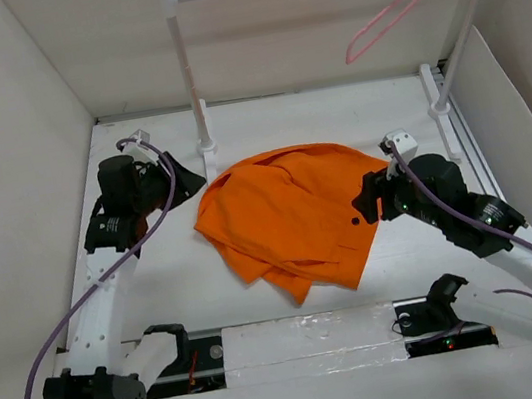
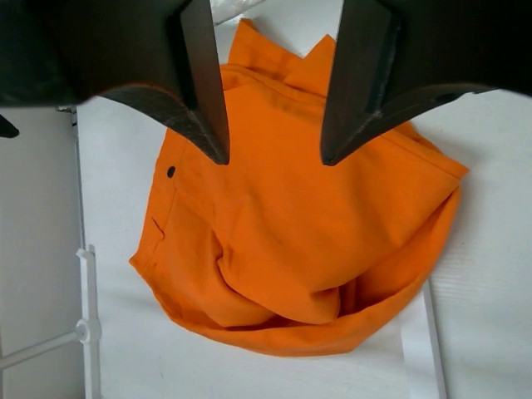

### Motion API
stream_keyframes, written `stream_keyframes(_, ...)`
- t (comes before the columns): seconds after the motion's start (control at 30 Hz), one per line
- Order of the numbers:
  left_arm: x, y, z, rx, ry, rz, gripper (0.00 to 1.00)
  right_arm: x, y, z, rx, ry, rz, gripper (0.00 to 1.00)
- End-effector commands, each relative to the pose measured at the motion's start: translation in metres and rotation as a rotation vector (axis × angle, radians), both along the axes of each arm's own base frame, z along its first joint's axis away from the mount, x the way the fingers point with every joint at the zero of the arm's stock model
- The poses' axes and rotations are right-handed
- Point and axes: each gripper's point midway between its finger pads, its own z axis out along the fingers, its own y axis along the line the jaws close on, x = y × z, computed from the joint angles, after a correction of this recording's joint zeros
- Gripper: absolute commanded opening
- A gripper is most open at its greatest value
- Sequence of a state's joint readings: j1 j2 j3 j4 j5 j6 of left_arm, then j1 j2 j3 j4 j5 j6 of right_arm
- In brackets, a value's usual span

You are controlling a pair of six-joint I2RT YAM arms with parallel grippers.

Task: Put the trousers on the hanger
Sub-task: Flatten out the trousers at the center of the board.

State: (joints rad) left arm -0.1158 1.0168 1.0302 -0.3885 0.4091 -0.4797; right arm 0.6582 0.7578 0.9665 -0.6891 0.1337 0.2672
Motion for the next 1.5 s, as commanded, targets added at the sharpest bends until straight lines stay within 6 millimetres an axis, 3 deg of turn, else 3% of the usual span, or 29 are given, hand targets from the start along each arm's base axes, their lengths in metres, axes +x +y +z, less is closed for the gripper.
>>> stream_keyframes(0.0, 0.008, 0.004, -0.004, 0.012, 0.016, 0.022, 0.45, 0.006, -0.006, 0.006, 0.013, -0.017, -0.040, 0.64)
stream_keyframes(0.1, 0.011, 0.015, -0.018, 0.046, 0.073, 0.095, 0.46, 0.019, -0.017, -0.002, -0.023, -0.009, -0.090, 0.23)
stream_keyframes(0.13, 0.013, 0.020, -0.022, 0.059, 0.084, 0.128, 0.45, 0.023, -0.018, -0.006, -0.038, -0.007, -0.093, 0.02)
stream_keyframes(0.23, 0.013, 0.041, -0.043, 0.095, 0.149, 0.248, 0.34, 0.042, -0.021, -0.025, -0.065, 0.036, -0.092, 0.00)
stream_keyframes(0.27, 0.012, 0.044, -0.050, 0.091, 0.172, 0.253, 0.27, 0.047, -0.022, -0.031, -0.076, 0.043, -0.080, 0.00)
stream_keyframes(0.3, 0.010, 0.054, -0.064, 0.083, 0.210, 0.277, 0.16, 0.056, -0.033, -0.037, -0.092, 0.060, -0.117, 0.00)
stream_keyframes(0.33, 0.010, 0.058, -0.071, 0.073, 0.227, 0.282, 0.15, 0.062, -0.039, -0.047, -0.110, 0.082, -0.132, 0.00)
stream_keyframes(0.37, 0.011, 0.061, -0.078, 0.058, 0.236, 0.286, 0.14, 0.069, -0.042, -0.049, -0.109, 0.080, -0.131, 0.04)
stream_keyframes(0.4, 0.006, 0.062, -0.093, 0.026, 0.273, 0.271, 0.19, 0.073, -0.046, -0.057, -0.107, 0.096, -0.128, 0.16)
stream_keyframes(0.43, 0.005, 0.059, -0.100, 0.017, 0.279, 0.253, 0.25, 0.081, -0.061, -0.062, -0.103, 0.105, -0.171, 0.44)
stream_keyframes(0.47, 0.006, 0.054, -0.105, 0.001, 0.286, 0.233, 0.30, 0.090, -0.062, -0.069, -0.086, 0.112, -0.159, 0.56)
stream_keyframes(0.53, 0.003, 0.049, -0.118, -0.023, 0.313, 0.211, 0.43, 0.101, -0.079, -0.086, -0.068, 0.141, -0.198, 0.74)
stream_keyframes(0.63, 0.003, 0.041, -0.131, -0.067, 0.311, 0.183, 0.67, 0.115, -0.083, -0.116, -0.050, 0.211, -0.183, 0.82)
stream_keyframes(0.8, 0.008, 0.028, -0.161, -0.093, 0.366, 0.162, 0.83, 0.130, -0.085, -0.163, -0.019, 0.320, -0.189, 0.86)
stream_keyframes(1.03, 0.013, 0.021, -0.188, -0.128, 0.406, 0.170, 0.83, 0.124, -0.076, -0.203, 0.011, 0.393, -0.201, 0.88)
stream_keyframes(1.07, 0.018, 0.019, -0.200, -0.135, 0.423, 0.162, 0.74, 0.126, -0.075, -0.211, 0.021, 0.390, -0.210, 0.85)
stream_keyframes(1.13, 0.019, 0.019, -0.203, -0.138, 0.429, 0.160, 0.72, 0.125, -0.073, -0.213, 0.014, 0.381, -0.206, 0.83)
stream_keyframes(1.27, 0.024, 0.019, -0.216, -0.144, 0.450, 0.173, 0.56, 0.131, -0.071, -0.208, 0.011, 0.373, -0.232, 0.79)
stream_keyframes(1.3, 0.025, 0.018, -0.217, -0.149, 0.449, 0.171, 0.45, 0.130, -0.068, -0.214, 0.019, 0.398, -0.224, 0.77)
stream_keyframes(1.47, 0.029, 0.019, -0.216, -0.151, 0.444, 0.185, 0.29, 0.135, -0.049, -0.223, 0.063, 0.467, -0.213, 0.68)
